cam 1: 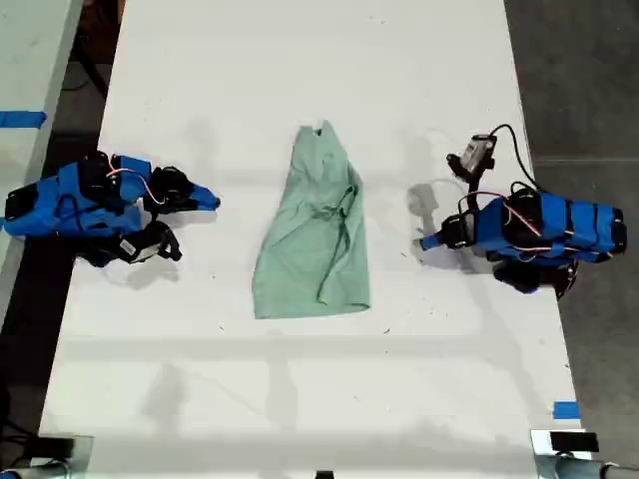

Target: Fold t shirt

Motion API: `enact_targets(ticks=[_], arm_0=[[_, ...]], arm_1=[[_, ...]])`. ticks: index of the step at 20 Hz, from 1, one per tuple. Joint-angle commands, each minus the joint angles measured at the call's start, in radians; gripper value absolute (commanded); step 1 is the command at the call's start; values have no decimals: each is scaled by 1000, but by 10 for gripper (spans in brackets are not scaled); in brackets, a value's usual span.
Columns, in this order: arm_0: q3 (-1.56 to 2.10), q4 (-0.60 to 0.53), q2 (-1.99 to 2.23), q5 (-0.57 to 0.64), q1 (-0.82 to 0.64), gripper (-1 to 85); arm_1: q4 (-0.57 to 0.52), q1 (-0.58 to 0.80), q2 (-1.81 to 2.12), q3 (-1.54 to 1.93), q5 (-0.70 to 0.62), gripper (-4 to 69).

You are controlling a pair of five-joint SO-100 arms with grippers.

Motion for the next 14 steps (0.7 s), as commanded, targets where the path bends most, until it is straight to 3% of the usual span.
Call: enact_targets(ticks=[1, 14], arm_0=[[20, -14, 6, -26, 34, -1], [0, -12, 6, -37, 34, -2]], arm_1=[[-8, -34, 14, 60, 6, 12], [-8, -34, 14, 60, 5, 12]])
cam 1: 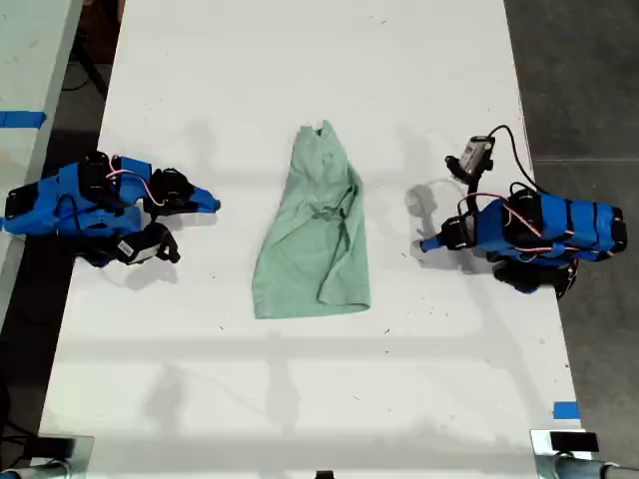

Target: Fold t shirt

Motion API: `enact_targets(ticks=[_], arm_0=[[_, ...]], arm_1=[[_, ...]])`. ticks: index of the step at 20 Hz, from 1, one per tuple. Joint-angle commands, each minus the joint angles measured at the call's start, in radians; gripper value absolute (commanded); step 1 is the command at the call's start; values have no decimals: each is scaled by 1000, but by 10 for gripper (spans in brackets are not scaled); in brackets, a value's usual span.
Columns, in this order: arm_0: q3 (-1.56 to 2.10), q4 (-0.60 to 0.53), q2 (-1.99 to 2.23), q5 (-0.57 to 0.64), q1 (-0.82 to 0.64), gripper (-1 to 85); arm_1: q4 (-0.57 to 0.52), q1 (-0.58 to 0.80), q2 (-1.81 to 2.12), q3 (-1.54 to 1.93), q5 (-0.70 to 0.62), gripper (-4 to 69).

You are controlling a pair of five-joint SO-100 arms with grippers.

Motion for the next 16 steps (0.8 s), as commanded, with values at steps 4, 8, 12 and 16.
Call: enact_targets(ticks=[4, 8, 12, 16], arm_0=[[0, -11, 6, -89, 52, -2], [-38, -31, 6, -97, 109, -2], [-103, -8, -35, -120, 123, -3], [-94, 15, -38, -196, 169, -3]], arm_1=[[-8, -9, 14, 60, 0, 12], [-8, -9, 14, 60, 2, 12], [-8, -3, 14, 60, 0, 12], [-8, -3, 14, 60, 0, 12]])
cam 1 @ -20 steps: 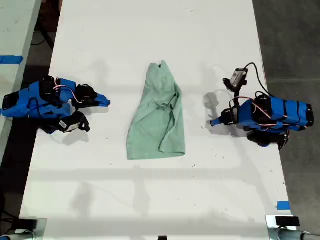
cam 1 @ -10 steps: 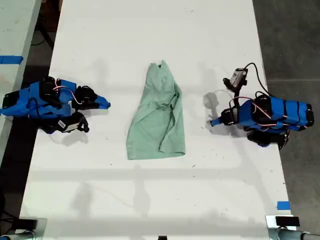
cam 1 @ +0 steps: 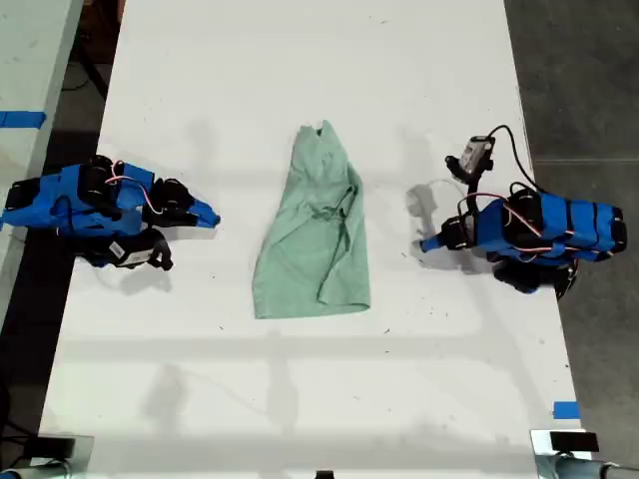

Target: Fold t shirt

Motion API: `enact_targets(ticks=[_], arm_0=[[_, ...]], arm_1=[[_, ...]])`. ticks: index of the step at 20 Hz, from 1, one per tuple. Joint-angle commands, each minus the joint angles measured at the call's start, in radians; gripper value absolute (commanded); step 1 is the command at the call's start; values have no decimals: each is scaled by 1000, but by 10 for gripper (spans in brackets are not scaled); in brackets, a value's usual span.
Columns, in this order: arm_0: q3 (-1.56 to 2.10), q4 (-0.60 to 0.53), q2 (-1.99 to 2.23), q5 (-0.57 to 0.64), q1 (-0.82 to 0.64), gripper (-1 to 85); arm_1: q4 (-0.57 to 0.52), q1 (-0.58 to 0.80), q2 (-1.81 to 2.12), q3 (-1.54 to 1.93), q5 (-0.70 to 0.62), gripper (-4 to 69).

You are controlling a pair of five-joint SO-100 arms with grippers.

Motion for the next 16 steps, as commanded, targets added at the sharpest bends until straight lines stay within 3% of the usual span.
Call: enact_targets(ticks=[1, 4, 6, 9, 12, 16], arm_0=[[-103, -2, -64, -58, 29, -3], [-443, -55, -732, -106, 106, 6], [-781, -34, -1203, -101, 170, 77], [-1299, 86, -1778, -52, 262, 178], [-1821, 364, -2209, -78, 301, 278], [-1901, 368, -2256, -61, 282, 267]], arm_1=[[-8, -3, 14, 60, 0, 12], [-8, 0, 14, 60, -2, 12], [-8, 0, 14, 60, 0, 12], [-8, -11, 14, 60, 2, 12], [-8, -12, 14, 60, -2, 12], [-8, -14, 14, 60, -3, 12]])
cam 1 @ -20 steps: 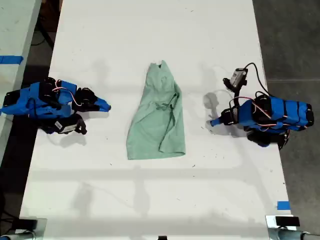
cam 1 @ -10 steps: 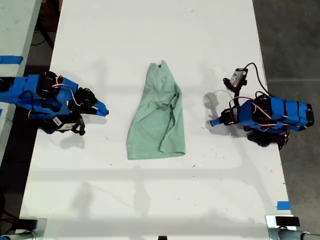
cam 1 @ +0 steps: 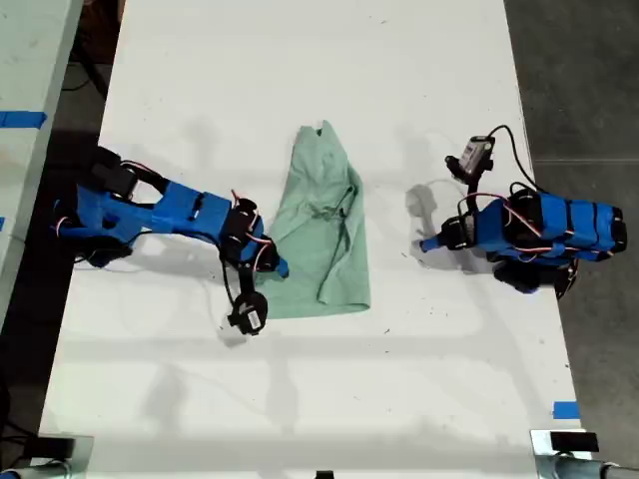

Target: Fold t shirt

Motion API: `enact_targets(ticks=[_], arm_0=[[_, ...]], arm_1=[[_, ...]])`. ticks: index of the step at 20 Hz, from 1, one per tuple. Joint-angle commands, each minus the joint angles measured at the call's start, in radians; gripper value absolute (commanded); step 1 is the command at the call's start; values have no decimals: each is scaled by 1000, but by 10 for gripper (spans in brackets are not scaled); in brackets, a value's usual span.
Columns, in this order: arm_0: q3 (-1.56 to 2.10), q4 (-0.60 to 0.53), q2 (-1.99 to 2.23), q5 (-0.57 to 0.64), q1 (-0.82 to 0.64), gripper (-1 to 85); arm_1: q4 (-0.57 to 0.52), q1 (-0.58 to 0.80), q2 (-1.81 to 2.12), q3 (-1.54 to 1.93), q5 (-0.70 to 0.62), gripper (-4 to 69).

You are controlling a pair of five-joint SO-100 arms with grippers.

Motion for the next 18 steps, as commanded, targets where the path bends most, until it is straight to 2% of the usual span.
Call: enact_targets(ticks=[1, 7, 8, 9, 10, 18], arm_0=[[-83, 17, -14, 6, -18, 265], [-107, 26, -81, -18, -29, 250], [-107, 29, -81, -14, -32, 198], [-106, 31, -97, -9, -44, 38], [-112, 31, -118, -8, -49, -1], [-158, 98, 6, -5, -43, -1]], arm_1=[[-8, -14, 14, 60, -5, 12], [-8, -14, 14, 60, -5, 12], [-8, -14, 14, 60, -5, 12], [-8, -14, 14, 60, -5, 12], [-8, -14, 14, 60, -5, 12], [-8, -14, 14, 60, -5, 12]])
